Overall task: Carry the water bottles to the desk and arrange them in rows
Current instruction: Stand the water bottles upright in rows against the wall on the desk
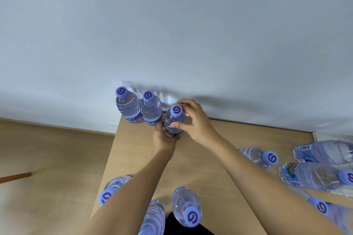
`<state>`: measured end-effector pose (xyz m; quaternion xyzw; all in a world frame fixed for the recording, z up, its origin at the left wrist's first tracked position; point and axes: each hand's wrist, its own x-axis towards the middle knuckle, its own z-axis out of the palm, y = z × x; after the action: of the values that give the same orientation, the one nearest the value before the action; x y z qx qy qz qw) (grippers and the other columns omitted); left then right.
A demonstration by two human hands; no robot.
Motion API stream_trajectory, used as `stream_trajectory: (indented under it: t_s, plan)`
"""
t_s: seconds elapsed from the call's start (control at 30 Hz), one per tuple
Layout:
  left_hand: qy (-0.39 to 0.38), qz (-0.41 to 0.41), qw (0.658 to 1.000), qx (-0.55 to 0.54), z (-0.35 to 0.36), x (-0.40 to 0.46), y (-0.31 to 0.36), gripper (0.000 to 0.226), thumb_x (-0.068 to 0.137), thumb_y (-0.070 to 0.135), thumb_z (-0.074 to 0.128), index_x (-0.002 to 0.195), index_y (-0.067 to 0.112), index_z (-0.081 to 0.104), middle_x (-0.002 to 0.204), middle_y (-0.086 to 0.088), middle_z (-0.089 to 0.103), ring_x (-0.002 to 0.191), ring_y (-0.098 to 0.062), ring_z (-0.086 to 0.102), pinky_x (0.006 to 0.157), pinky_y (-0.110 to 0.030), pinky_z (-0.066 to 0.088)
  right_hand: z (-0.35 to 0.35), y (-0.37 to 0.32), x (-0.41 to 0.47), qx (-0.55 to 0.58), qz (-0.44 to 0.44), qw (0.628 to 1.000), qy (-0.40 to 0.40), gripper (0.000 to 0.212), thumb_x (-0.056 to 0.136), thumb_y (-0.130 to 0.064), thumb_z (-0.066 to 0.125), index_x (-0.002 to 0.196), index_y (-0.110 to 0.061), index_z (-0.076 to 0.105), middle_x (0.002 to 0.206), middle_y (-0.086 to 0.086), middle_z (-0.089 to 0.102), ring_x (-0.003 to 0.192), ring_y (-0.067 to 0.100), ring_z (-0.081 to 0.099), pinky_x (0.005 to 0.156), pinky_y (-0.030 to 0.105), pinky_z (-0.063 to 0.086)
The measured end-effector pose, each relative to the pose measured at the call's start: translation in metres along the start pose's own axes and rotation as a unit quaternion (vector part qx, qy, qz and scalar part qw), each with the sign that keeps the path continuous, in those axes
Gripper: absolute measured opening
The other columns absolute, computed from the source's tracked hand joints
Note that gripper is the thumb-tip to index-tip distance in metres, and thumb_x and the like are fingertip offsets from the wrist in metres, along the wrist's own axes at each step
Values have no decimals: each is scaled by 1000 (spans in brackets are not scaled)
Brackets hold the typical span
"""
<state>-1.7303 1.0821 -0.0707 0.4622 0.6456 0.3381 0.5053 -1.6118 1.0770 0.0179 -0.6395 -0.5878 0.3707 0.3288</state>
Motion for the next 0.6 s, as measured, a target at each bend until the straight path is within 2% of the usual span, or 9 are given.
stream_trajectory:
  t_s: [0.13,0.23,0.3,0.37,0.6]
  plan:
    - [80,-52,995,-17,8,2,5,67,61,-11,83,121,2,57,116,-12,64,97,-18,60,70,-14,44,1,-1,11,-6,-4,1000,12,51,80,-17,82,127,-11,64,120,0,53,117,21,46,101,35,43]
    - [105,-74,990,-53,14,5,8,63,62,-17,78,119,-2,58,116,-16,64,98,-20,59,57,-4,45,1,1,16,0,-6,1000,24,54,79,-15,83,128,-11,64,123,4,57,118,23,50,101,41,45]
    - [122,-94,986,-69,17,7,9,61,64,-17,77,120,-1,57,117,-15,64,102,-22,60,63,-7,46,2,2,18,9,-5,999,43,54,78,-15,83,128,-11,64,123,3,59,118,22,51,100,42,47]
    - [131,-120,980,-87,20,8,10,58,67,-14,78,119,3,57,116,-13,65,106,-26,63,75,-19,47,5,1,19,13,0,998,66,54,77,-16,84,127,-12,65,122,0,61,117,20,53,100,40,47]
    - [141,-145,974,-98,23,11,13,50,69,-11,78,112,5,59,111,-13,68,101,-25,66,79,-24,47,14,7,19,62,36,991,110,44,77,-18,84,114,-10,61,113,-1,67,108,27,61,92,49,51]
